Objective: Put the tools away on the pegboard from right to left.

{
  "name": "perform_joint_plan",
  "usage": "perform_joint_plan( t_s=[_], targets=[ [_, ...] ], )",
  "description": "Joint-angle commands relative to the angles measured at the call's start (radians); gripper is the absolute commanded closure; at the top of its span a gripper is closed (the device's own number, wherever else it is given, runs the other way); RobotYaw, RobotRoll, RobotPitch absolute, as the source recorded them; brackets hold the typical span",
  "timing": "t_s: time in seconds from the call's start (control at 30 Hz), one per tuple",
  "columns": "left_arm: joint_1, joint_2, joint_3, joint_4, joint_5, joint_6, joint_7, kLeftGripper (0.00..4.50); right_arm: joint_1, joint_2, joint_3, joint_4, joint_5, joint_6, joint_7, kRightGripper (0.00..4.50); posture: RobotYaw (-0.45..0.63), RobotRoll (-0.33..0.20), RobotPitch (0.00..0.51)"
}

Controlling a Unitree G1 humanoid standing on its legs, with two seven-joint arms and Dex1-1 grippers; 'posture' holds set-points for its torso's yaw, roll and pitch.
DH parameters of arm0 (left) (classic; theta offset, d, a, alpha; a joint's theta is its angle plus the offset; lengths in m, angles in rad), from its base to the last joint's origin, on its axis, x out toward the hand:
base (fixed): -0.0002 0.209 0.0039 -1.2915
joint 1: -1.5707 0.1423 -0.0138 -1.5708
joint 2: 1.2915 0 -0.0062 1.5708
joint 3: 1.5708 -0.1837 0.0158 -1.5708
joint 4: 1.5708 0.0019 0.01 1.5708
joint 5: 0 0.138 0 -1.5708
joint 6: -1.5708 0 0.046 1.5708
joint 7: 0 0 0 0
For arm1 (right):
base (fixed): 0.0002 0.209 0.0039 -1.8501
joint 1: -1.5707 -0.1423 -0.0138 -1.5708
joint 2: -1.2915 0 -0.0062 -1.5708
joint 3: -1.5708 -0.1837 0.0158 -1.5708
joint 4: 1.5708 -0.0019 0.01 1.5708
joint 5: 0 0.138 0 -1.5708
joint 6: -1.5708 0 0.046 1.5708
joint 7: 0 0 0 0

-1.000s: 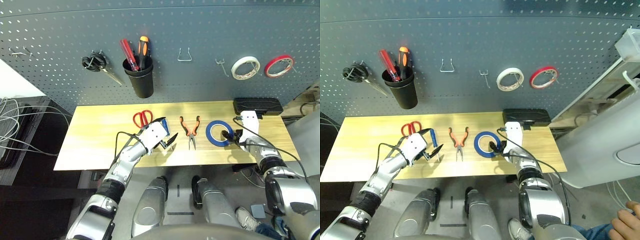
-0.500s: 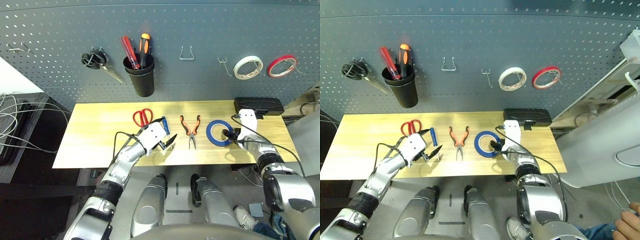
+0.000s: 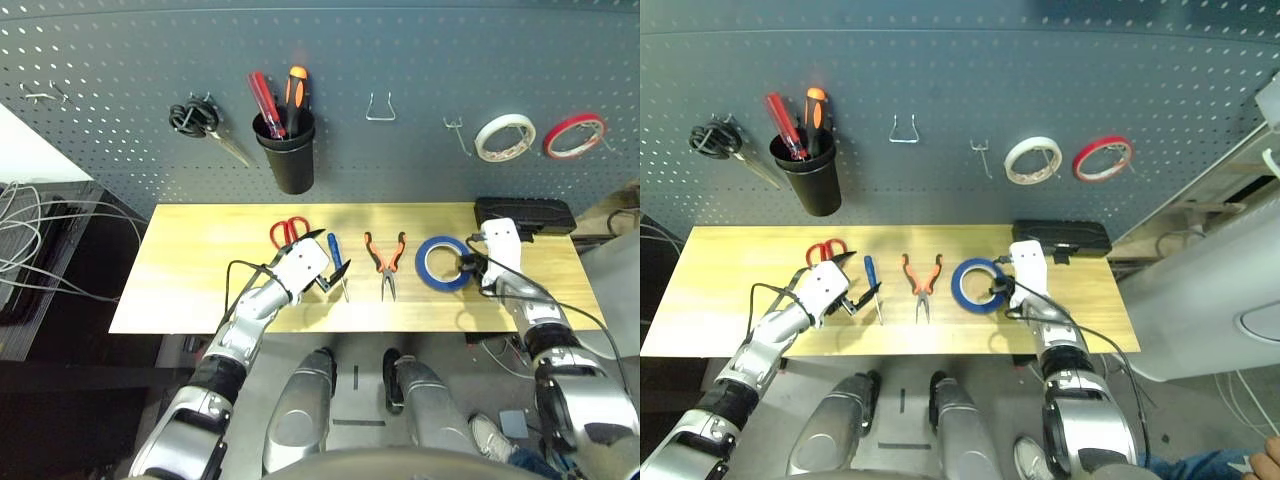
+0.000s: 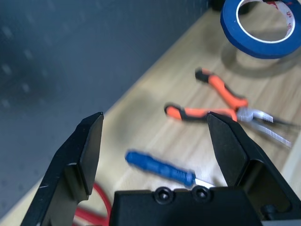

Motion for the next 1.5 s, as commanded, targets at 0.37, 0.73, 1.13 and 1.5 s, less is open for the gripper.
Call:
perform_joint_plan(
  t_s=[0.37, 0.73, 1.13, 1.5],
  targets=[
    [0.03, -0.045, -0.035, -0.176, -0.159, -0.152, -0.15, 0.0, 0.085, -0.047, 0.002, -0.277, -0.009, -0.18, 0.016, 3.79, 0.1, 0.0, 0.193],
    [-0.008, -0.06, -0.025, -0.208, -0.152, -0.151, -0.154, 0.0, 0.023, -0.071, 0.006, -0.318, -0.011, -0.309, 0.03, 3.79, 0.1, 0.0, 0.193],
    [-0.017, -0.058, -0.027, -0.193, -0.14, -0.175, -0.156, 0.0, 0.071, -0.105, 0.002, -0.419, -0.031, -0.395, 0.018, 3.79, 0.08, 0.0, 0.187],
    [-0.042, -0.063, -0.032, -0.155, -0.136, -0.188, -0.16, 0.0, -0.04, -0.09, -0.031, -0.334, -0.032, -0.353, -0.07, 3.79, 0.07, 0.0, 0.176]
  ],
)
